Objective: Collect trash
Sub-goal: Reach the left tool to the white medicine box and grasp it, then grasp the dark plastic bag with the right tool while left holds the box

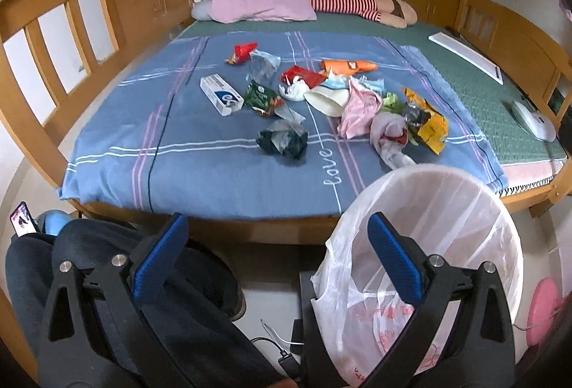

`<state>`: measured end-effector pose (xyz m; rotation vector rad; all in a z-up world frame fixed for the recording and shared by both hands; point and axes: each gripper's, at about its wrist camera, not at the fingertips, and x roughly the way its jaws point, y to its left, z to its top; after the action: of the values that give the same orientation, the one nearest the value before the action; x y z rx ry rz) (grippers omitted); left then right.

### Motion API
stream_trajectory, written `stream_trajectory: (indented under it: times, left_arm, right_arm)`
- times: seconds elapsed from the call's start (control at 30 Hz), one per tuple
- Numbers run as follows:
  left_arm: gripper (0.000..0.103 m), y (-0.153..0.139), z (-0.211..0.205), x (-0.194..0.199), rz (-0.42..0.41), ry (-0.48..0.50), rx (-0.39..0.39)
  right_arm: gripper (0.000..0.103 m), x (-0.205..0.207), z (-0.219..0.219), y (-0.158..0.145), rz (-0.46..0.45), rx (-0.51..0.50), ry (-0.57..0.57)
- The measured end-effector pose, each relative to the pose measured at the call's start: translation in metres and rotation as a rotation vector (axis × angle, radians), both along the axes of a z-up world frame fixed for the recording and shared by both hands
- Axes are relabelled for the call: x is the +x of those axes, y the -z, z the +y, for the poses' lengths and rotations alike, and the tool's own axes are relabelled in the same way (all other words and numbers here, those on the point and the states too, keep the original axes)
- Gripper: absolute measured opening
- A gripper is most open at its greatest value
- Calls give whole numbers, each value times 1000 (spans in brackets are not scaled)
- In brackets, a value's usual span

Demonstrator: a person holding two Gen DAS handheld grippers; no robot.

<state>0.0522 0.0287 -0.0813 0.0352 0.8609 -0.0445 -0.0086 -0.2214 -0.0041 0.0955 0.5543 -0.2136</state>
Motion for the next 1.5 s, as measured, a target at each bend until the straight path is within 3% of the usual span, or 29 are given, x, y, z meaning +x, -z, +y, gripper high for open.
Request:
stream_trajectory:
  times: [0.13, 0.23, 0.3, 0.37, 0.4, 0.5, 0.57, 0.67, 0.73, 0.83, 0.9, 0.97, 1.03, 1.1, 1.13, 1.17, 1.2, 1.23, 1.37, 1.5]
  left_arm:
    - [89, 7, 8, 8, 11, 9, -22]
    - [80, 11, 31, 27, 31, -51, -58]
    - [69, 19, 61, 45, 68, -121, -148]
    - [48, 31, 88, 63, 118, -180, -227]
    - [47, 40, 101, 79, 154, -204, -266]
    - [49, 57, 118, 121, 194, -241, -272]
    - [72, 65, 127, 162, 187, -271, -245]
    - [89, 74, 136, 215, 151, -279, -239]
    - [92, 84, 144, 250, 144, -288, -279]
    - [93, 107, 157, 299, 209, -325, -409]
    - [97, 118, 160, 322, 224, -323, -450]
    - [97, 132, 153, 349, 259, -310, -418]
    - [95, 139, 146, 368, 259, -304, -335]
    - [83, 138, 139, 372, 260, -298, -258]
    - [66, 136, 138, 375, 270, -296, -269]
    - [41, 135, 139, 376, 285, -297, -295]
    - [27, 133, 143, 375, 313, -307, -333]
    - [22, 132, 146, 375, 329, -316, -356]
    - [22, 129, 158, 365, 317, -344, -357]
    - [22, 123, 170, 346, 307, -367, -381]
  right_arm:
    - [100, 5, 2, -4, -15, -17, 17]
    - [100, 10, 5, -11, -19, -74, 28]
    - [100, 13, 5, -15, -23, -114, 45]
    - [100, 17, 4, -17, -20, -132, 43]
    - [100, 20, 2, -17, -13, -124, 31]
    - [100, 29, -6, -15, 17, -65, -8]
    - [100, 36, -9, -12, 47, -37, -27]
    - [100, 50, -11, -5, 107, -51, -13]
    - [100, 62, -10, 2, 154, -50, -18]
    - [100, 87, -4, 17, 251, -31, -55]
    - [100, 102, 4, 25, 291, -27, -76]
    - [100, 120, 19, 33, 314, -26, -106]
    - [100, 134, 35, 39, 332, -40, -133]
    - [100, 154, 57, 46, 358, -69, -172]
    - [100, 162, 65, 49, 369, -78, -191]
    - [100, 176, 79, 54, 390, -79, -230]
    - [100, 184, 86, 57, 410, -67, -262]
    - [100, 197, 97, 63, 443, -43, -310]
    - [100, 241, 139, 94, 572, 15, -477]
    - [100, 277, 192, 140, 694, -136, -521]
